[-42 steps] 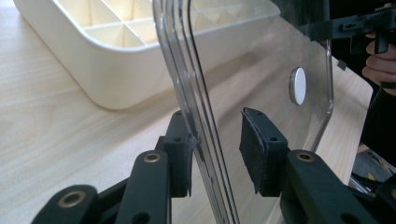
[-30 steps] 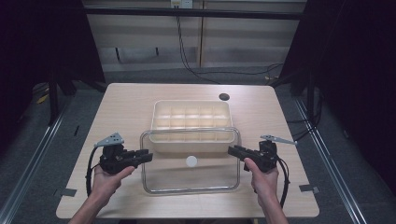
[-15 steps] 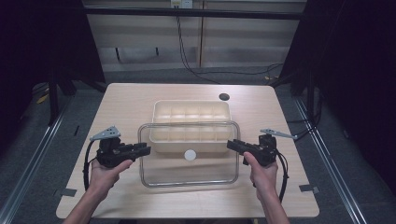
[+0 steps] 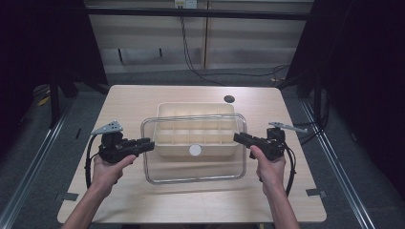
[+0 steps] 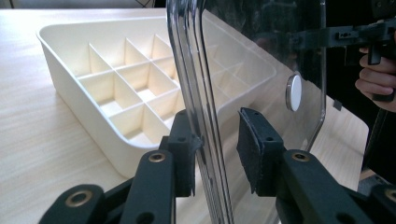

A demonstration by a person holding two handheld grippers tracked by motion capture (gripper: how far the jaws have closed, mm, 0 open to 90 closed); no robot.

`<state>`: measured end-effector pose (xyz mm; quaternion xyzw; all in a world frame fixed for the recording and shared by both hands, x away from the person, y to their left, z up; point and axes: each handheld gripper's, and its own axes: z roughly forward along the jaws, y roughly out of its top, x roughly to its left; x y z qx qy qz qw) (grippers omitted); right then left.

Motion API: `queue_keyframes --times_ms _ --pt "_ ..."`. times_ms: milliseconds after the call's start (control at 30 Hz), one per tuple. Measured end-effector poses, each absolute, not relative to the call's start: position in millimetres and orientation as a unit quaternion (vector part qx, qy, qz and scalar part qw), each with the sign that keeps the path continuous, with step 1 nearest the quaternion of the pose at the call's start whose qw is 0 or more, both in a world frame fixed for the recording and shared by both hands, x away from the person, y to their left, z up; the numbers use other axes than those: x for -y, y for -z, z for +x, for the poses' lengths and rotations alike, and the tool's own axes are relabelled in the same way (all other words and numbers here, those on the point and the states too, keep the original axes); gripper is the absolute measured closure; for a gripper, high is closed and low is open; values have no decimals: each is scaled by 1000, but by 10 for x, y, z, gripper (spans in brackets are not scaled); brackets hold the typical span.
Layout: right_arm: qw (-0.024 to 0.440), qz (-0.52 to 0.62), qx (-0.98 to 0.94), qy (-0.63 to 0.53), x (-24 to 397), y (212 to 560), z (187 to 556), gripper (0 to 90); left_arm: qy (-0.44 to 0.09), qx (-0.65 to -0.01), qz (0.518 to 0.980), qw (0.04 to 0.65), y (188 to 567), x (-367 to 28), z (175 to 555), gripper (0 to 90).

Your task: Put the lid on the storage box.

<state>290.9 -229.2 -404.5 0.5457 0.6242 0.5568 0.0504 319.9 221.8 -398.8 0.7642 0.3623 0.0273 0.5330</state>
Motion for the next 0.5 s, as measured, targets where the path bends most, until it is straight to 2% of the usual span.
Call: queue_keyframes --times_ms 500 --pt "58 539 -618 -569 2319 3912 3003 642 -44 -359 767 530 3817 -2192 3325 671"
